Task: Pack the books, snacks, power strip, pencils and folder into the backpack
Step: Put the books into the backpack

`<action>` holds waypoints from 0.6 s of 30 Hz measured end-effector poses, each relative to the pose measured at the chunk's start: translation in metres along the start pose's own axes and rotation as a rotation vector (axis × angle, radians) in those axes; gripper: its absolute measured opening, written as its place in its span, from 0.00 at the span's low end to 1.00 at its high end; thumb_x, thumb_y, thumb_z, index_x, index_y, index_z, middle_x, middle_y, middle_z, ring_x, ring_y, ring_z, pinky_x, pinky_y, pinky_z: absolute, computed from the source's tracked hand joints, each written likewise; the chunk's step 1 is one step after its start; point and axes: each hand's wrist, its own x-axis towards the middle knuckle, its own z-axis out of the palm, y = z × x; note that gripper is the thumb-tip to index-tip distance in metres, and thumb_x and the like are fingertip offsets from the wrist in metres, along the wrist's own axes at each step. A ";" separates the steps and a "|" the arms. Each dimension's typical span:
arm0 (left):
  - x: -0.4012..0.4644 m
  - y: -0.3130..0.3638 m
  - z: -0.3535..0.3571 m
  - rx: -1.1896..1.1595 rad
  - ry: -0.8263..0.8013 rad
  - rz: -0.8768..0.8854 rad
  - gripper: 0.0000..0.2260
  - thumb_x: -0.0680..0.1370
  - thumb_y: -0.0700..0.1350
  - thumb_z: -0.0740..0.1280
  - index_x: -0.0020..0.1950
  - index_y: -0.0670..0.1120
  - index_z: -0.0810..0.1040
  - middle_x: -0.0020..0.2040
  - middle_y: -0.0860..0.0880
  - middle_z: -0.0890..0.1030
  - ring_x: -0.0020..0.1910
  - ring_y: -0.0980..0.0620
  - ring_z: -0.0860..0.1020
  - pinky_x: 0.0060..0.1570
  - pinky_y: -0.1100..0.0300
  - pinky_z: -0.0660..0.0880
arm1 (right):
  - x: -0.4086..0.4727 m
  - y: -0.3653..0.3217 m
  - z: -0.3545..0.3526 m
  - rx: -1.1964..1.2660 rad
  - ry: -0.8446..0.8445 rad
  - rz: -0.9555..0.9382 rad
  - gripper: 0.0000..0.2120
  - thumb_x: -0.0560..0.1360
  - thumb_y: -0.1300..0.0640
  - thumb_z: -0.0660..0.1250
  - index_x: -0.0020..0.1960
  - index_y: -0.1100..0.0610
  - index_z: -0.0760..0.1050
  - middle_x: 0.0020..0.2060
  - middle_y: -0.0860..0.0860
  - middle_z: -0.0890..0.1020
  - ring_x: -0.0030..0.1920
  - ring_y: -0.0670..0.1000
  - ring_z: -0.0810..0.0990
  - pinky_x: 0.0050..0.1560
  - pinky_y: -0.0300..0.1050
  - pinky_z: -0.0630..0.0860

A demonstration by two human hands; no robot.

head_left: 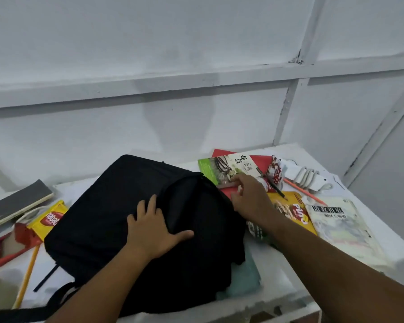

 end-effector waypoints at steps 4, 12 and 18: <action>0.014 0.015 0.025 -0.166 -0.008 -0.137 0.62 0.58 0.84 0.49 0.80 0.43 0.51 0.82 0.46 0.45 0.80 0.42 0.41 0.76 0.36 0.47 | 0.053 0.020 -0.009 0.047 0.016 -0.029 0.15 0.74 0.64 0.68 0.60 0.56 0.75 0.52 0.47 0.76 0.51 0.49 0.76 0.56 0.47 0.76; 0.020 0.015 0.039 -0.282 0.012 -0.208 0.50 0.66 0.79 0.54 0.81 0.56 0.43 0.82 0.51 0.45 0.81 0.48 0.43 0.77 0.39 0.44 | 0.150 0.080 -0.002 -0.111 -0.235 0.213 0.33 0.75 0.49 0.70 0.74 0.58 0.61 0.69 0.58 0.69 0.69 0.60 0.69 0.67 0.52 0.70; 0.018 0.015 0.035 -0.411 -0.014 -0.236 0.45 0.70 0.75 0.59 0.80 0.59 0.47 0.82 0.54 0.47 0.81 0.52 0.43 0.78 0.43 0.40 | 0.171 0.112 0.016 -0.323 -0.396 0.367 0.59 0.68 0.34 0.73 0.79 0.61 0.40 0.69 0.64 0.72 0.67 0.66 0.72 0.63 0.60 0.74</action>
